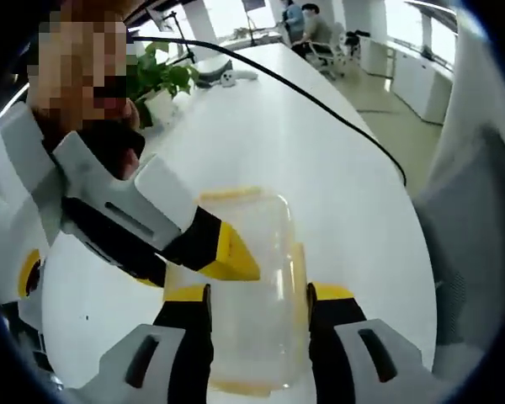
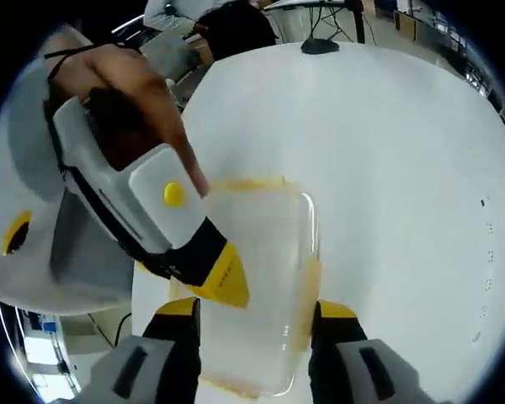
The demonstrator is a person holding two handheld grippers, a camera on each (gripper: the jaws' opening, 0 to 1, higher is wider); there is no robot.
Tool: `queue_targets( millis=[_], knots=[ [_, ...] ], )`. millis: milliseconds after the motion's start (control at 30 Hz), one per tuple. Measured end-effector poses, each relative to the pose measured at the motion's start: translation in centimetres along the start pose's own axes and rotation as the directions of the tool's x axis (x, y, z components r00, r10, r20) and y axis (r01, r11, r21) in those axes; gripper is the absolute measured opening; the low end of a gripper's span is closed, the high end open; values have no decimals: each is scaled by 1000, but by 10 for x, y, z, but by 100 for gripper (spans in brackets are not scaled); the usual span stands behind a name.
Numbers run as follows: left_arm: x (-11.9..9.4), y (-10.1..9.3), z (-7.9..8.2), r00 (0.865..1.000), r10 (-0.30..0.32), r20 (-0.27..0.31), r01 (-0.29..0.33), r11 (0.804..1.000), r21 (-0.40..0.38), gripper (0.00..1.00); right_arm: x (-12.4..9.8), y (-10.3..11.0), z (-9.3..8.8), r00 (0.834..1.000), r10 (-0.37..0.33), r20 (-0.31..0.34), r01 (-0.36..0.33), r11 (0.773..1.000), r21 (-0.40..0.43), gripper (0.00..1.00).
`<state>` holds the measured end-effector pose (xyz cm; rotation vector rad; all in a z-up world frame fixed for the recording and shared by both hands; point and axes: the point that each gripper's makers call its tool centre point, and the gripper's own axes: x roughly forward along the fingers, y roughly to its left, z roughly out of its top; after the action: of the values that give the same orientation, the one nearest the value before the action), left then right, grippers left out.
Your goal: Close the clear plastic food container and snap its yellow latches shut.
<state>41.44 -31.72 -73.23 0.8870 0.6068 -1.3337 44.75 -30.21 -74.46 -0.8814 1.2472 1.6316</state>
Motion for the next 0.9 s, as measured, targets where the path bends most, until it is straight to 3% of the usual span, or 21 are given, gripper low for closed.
queue_targets(
  millis=[233, 300, 400, 433, 500, 667, 900],
  knots=[
    [3, -3, -1, 999, 38, -13, -37, 999, 34, 42, -1, 1, -2, 999, -24, 33, 24, 1000, -2, 51],
    [5, -5, -2, 997, 77, -13, -75, 993, 91, 43, 0, 1, -2, 999, -29, 34, 29, 1000, -2, 51],
    [8, -6, -1, 992, 128, -9, -126, 987, 102, 41, 2, 3, -1, 999, -43, 25, 43, 999, -17, 51],
    [4, -3, -2, 989, 145, -37, -140, 984, 112, 40, 2, 3, -3, 999, -45, 6, 45, 999, -7, 51],
    [3, -1, -2, 992, 125, -4, -125, 989, 78, 40, 3, 1, -3, 999, -51, 4, 51, 999, -17, 51],
    [5, -4, -3, 993, 115, -23, -112, 989, 96, 41, 3, 3, -2, 998, -53, 15, 53, 999, -9, 51],
    [2, -7, -3, 995, 96, 10, -97, 989, 113, 42, 0, 6, 0, 996, -68, 57, 68, 998, -3, 52]
  ],
)
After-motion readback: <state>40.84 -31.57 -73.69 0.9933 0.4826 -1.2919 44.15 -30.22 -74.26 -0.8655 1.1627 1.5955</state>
